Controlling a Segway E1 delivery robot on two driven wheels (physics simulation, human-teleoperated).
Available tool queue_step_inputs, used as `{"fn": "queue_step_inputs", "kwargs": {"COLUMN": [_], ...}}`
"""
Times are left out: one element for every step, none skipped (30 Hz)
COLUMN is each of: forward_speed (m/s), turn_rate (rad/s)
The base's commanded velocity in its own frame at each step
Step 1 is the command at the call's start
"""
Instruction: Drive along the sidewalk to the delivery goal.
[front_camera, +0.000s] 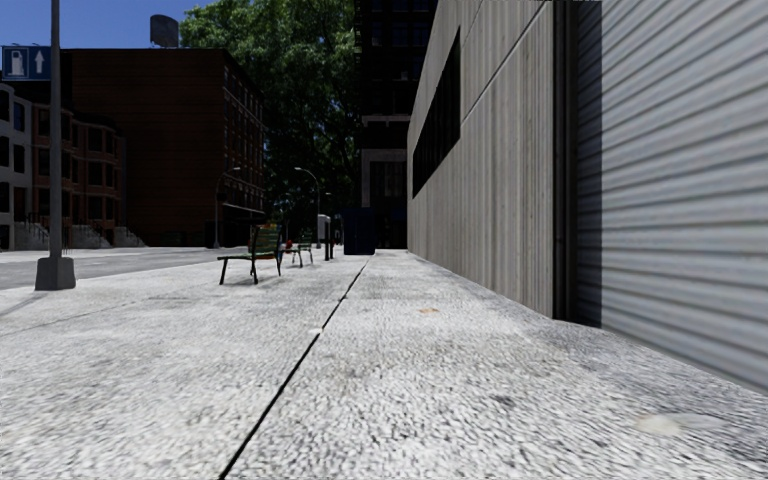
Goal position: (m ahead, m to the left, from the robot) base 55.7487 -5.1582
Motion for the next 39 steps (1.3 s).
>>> {"fn": "queue_step_inputs", "kwargs": {"forward_speed": [2.00,2.00,2.00,2.00,2.00,2.00,2.00,2.00,2.00,2.00,2.00,2.00,2.00,2.00,2.00,2.00,2.00,2.00,2.00,2.00,2.00,2.00,2.00,2.00,2.00,2.00,2.00,2.00,2.00,2.00,2.00,2.00,2.00,2.00,2.00,2.00,2.00,2.00,2.00], "turn_rate": [0.00,0.00,0.00,0.00,0.00,0.00,0.00,0.00,0.00,0.00,0.00,0.00,0.00,0.00,0.00,0.00,0.00,0.00,0.00,0.00,0.00,0.00,0.00,0.00,0.00,0.00,0.00,0.00,0.00,0.00,0.00,0.00,0.00,0.00,0.00,0.00,0.00,0.00,0.00]}}
